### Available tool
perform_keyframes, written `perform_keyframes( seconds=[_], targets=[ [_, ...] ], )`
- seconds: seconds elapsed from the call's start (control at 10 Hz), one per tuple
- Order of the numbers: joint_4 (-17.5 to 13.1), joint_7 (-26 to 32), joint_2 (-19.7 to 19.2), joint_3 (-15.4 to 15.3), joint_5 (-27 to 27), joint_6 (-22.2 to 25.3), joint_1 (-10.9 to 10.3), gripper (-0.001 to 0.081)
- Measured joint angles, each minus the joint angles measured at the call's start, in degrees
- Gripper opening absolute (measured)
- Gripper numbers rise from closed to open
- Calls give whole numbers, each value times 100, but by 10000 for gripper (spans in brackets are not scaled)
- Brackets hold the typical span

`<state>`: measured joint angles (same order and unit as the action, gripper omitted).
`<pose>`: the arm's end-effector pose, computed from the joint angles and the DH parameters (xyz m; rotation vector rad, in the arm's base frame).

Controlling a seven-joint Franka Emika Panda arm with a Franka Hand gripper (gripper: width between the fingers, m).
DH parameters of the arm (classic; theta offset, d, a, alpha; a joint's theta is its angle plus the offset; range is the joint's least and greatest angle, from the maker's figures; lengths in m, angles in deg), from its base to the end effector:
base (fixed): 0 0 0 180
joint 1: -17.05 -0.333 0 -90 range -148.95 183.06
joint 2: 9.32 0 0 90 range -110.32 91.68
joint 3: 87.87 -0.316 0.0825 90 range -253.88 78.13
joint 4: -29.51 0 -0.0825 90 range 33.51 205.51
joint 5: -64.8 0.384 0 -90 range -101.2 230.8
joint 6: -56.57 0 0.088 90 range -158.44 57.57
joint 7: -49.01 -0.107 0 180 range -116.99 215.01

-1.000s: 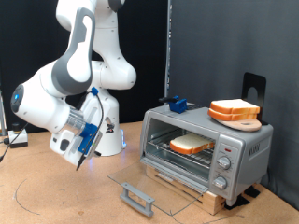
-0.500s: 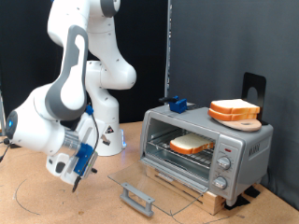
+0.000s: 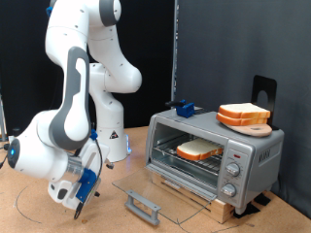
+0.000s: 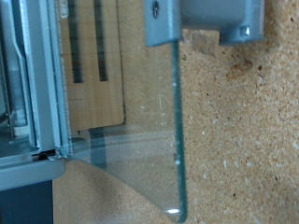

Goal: Make a piece of toast with the oven

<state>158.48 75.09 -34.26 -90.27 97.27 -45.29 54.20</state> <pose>0.3833 -0.2074 0.1479 -2.1271 0.5893 0.6243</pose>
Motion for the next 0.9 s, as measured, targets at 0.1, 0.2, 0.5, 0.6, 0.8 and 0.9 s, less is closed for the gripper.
perform_keyframes(
  seconds=[0.1,0.2,0.5,0.6,0.8,0.9],
  targets=[
    [17,7,-105,-34,-4,-14,-25,807],
    [57,32,-179,-88,-5,-17,-47,807],
    [358,211,-225,-350,31,-50,-140,807],
    [478,245,-211,-446,87,-68,-166,807],
    [677,367,-107,-582,236,-10,-163,807],
    [709,446,9,-581,311,247,-115,807]
  ],
)
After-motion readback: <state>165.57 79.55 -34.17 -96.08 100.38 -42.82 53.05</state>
